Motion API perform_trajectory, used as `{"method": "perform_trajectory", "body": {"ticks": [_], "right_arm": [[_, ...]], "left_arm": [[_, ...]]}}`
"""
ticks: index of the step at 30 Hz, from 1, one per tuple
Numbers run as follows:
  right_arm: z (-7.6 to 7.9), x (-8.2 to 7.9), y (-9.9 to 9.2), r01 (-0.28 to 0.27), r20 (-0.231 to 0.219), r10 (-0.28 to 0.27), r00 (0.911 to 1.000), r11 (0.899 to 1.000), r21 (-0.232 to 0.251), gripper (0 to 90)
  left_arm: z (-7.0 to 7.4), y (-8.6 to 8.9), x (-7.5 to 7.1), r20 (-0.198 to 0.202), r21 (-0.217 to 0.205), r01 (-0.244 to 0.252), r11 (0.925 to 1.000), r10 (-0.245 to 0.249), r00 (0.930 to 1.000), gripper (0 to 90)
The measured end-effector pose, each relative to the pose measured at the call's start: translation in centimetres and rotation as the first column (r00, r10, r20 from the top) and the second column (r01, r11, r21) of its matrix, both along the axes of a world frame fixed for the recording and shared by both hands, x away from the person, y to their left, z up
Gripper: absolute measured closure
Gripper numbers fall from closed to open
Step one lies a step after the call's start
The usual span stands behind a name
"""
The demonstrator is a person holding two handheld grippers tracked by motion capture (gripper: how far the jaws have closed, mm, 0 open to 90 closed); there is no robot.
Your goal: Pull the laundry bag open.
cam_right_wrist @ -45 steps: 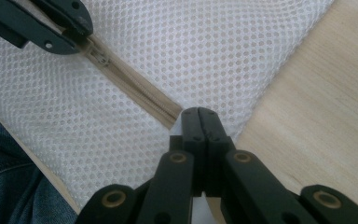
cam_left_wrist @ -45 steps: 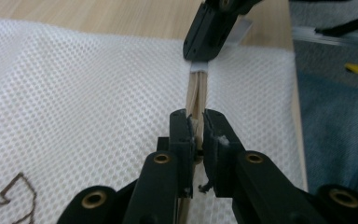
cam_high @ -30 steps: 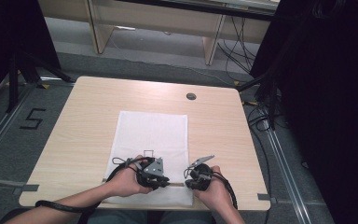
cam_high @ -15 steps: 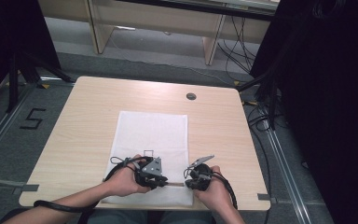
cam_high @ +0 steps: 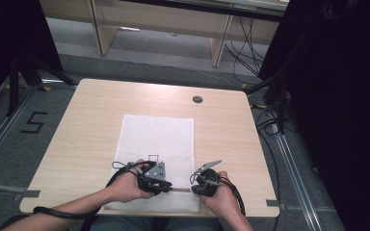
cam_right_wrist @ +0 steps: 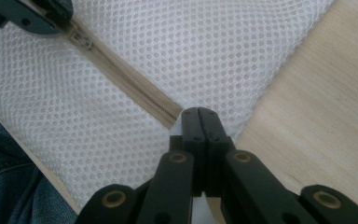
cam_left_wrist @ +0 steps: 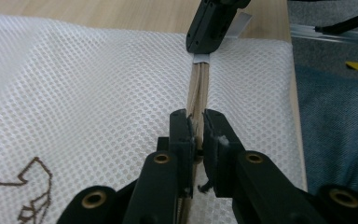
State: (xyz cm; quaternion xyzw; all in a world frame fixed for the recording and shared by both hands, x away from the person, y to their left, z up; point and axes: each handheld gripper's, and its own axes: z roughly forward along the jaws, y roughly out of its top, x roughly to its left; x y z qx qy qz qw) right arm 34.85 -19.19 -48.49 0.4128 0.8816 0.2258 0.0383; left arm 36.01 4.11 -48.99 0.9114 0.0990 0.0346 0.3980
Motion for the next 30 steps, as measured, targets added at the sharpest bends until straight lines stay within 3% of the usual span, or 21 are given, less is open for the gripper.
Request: {"method": "perform_trajectory", "body": {"ticks": [1, 12, 13, 22, 29, 30], "right_arm": [[0.00, 0.00, 0.00, 0.000, 0.000, 0.000, 1.0000, 1.000, 0.001, 90.0], [0.00, 0.00, 0.00, 0.000, 0.000, 0.000, 1.0000, 1.000, 0.000, 90.0], [0.00, 0.01, 0.00, -0.001, 0.000, 0.001, 1.0000, 1.000, 0.000, 90.0], [0.00, 0.01, 0.01, -0.001, 0.000, 0.001, 1.0000, 1.000, -0.001, 90.0], [0.00, 0.00, 0.07, 0.007, -0.001, -0.007, 1.0000, 1.000, -0.005, 90.0], [-0.06, 0.11, 0.00, -0.008, 0.013, 0.008, 0.9999, 1.000, -0.004, 90.0]], "left_arm": [[-0.04, 0.02, -0.02, -0.013, -0.013, -0.007, 0.9999, 0.006, 0.9999, 82.2], [0.04, 0.14, 0.04, -0.004, -0.005, 0.003, 1.0000, -0.003, 1.0000, 82.2], [0.02, 0.15, 0.01, -0.019, -0.019, -0.008, 0.9998, 0.007, 0.9998, 82.2], [0.05, 0.54, -0.01, -0.022, -0.022, -0.012, 0.9997, 0.011, 0.9997, 82.2], [0.16, 0.62, -0.04, -0.008, -0.018, -0.002, 0.9998, 0.002, 1.0000, 82.2], [0.16, 0.63, -0.09, -0.016, -0.026, -0.009, 0.9996, 0.009, 0.9998, 82.2]]}}
